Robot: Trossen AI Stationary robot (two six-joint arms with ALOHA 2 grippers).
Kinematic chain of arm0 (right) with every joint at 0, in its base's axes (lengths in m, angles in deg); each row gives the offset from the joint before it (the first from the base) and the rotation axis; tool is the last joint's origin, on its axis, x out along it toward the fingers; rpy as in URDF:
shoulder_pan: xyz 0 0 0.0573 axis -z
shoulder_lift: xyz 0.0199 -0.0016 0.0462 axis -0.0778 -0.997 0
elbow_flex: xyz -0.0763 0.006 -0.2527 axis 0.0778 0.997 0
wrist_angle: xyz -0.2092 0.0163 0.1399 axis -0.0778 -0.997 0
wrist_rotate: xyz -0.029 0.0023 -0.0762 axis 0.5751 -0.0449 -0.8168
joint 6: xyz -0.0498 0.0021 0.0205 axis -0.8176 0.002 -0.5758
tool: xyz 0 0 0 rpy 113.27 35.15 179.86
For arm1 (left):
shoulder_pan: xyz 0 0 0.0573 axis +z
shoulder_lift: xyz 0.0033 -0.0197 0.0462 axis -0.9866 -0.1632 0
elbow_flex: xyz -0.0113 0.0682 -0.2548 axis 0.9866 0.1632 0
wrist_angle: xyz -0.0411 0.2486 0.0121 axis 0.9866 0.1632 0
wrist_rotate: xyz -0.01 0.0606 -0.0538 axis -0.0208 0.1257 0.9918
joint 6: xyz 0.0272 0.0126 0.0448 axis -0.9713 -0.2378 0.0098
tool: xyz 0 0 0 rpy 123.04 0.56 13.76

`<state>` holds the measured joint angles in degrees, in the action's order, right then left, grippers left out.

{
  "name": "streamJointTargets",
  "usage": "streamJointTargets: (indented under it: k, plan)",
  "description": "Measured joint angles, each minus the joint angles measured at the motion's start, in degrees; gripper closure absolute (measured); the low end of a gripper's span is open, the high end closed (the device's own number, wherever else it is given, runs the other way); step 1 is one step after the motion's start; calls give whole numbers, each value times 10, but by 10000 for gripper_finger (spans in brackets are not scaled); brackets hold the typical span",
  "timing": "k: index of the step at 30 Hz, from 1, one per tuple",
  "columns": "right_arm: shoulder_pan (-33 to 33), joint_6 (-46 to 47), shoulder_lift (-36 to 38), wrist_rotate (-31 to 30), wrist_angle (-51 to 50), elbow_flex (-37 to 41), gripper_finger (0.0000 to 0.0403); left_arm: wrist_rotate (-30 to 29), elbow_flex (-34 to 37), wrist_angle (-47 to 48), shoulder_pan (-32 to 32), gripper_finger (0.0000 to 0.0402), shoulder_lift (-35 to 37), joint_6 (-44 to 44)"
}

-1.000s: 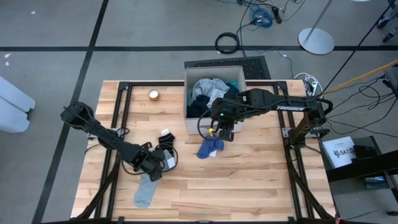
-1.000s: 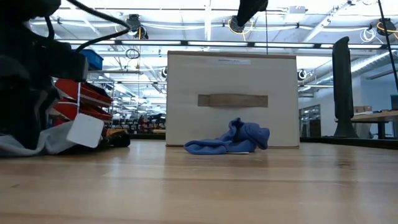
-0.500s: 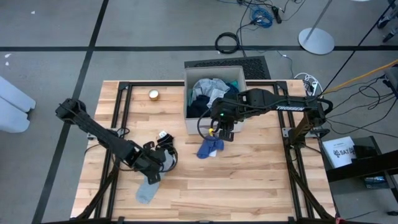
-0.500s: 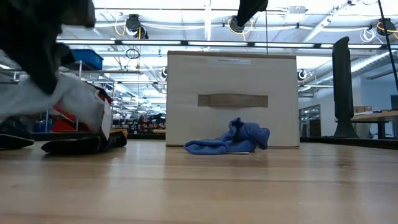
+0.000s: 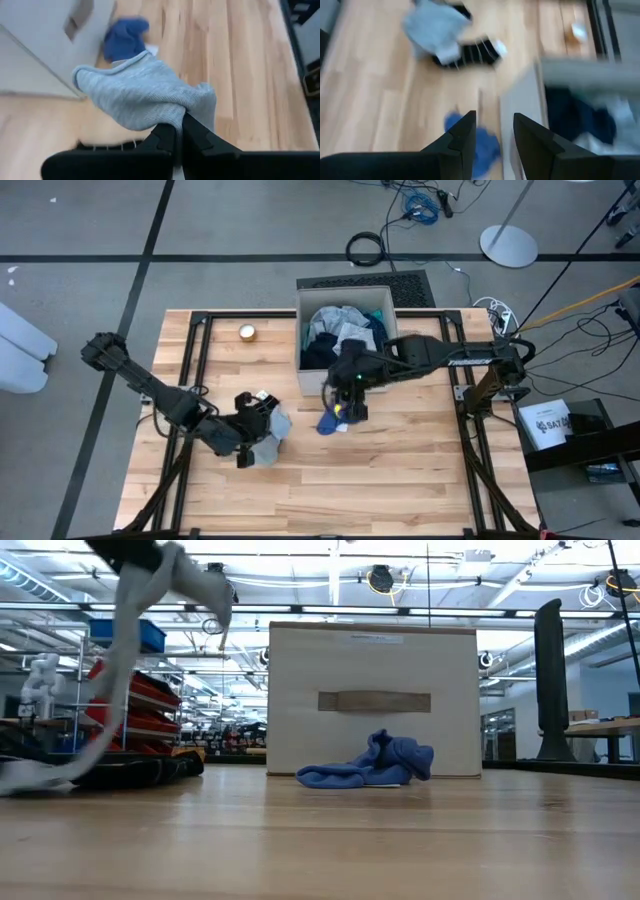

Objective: Sort clothes
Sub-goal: Put the gray sock into the laundry organizer

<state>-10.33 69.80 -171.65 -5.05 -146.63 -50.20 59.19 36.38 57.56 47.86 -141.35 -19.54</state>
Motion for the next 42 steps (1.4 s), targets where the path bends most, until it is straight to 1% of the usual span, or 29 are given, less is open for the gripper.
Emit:
streamJointTargets:
  k: [2, 5, 8, 12, 15, 18, 23, 27, 30, 34, 38, 42]
  plan:
    - [-17, -14, 0, 2, 40, 0, 284, -18, -4, -8, 2, 389, 9, -10]
    - [-43, -19, -6, 2, 94, 0, 284, -64, -16, -8, 9, 389, 22, -6]
    - [-67, -18, -10, -4, 165, 28, 284, -90, -33, -17, 14, 390, 30, -8]
    - [-95, -28, -9, -5, 293, 120, 284, -94, -55, -21, 21, 390, 33, -21]
    - [-108, -22, -4, -5, 420, 204, 284, -98, -68, -20, 25, 390, 33, -20]
    - [-113, 4, -1, -5, 530, 275, 284, -100, -73, -20, 28, 390, 33, -21]
    - [-116, 58, -1, -8, 685, 373, 284, -101, -73, -19, 28, 390, 33, -21]
    - [-116, 84, -1, -46, 819, 430, 284, -108, -73, -20, 29, 390, 33, -21]
    - [-116, 98, -1, -76, 854, 457, 284, -112, -73, -20, 33, 390, 33, -21]
    - [-108, 113, -6, -93, 877, 466, 284, -112, -73, -22, 46, 390, 32, -21]
    - [-98, 106, -28, -94, 931, 466, 284, -114, -73, -60, 64, 390, 27, -22]
    - [-88, 104, -38, -93, 951, 466, 284, -112, -73, -73, 74, 390, 21, -35]
